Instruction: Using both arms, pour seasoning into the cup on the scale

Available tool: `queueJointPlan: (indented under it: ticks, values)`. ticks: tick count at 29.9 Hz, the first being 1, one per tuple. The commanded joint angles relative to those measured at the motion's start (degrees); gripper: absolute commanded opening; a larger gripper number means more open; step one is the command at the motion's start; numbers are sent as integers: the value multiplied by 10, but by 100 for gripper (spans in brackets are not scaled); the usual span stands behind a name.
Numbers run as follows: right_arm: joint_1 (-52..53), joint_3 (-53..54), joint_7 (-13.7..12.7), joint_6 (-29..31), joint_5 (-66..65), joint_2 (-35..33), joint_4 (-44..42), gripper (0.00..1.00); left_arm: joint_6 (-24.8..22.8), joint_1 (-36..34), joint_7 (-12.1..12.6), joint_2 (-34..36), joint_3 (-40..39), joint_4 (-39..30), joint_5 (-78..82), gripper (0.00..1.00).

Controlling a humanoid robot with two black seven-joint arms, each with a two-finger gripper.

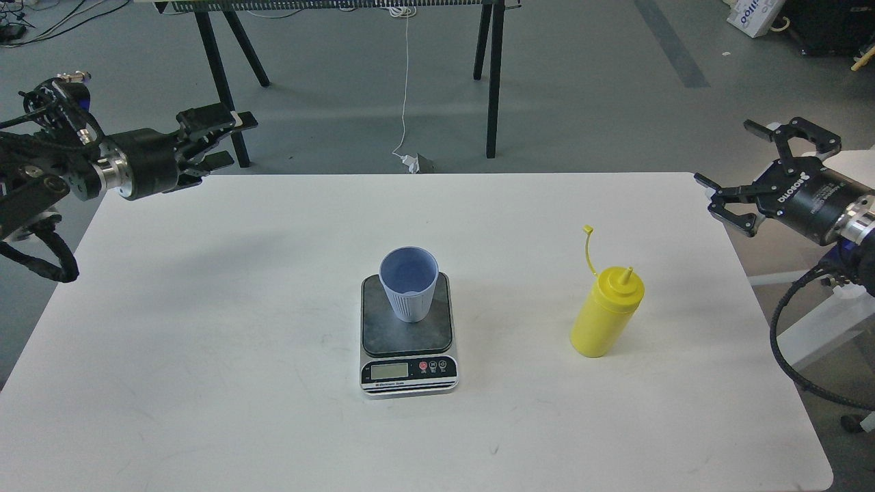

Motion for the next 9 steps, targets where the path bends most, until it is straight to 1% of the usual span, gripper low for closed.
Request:
queueJointPlan:
  ticks: [1,3,6,9]
  values:
    - [27,-14,0,0,-3,32,-24,95,0,6,0,5,-32,17,-41,99]
    - [27,-16,0,0,-7,40,-29,95,0,8,0,6,-41,27,-71,99]
    - [27,-15,0,0,-10,69,-58,96,0,12,0,12,-41,34,-103,99]
    - [27,-11,0,0,-12,77,-84,96,0,12,0,20,-43,42,-123,99]
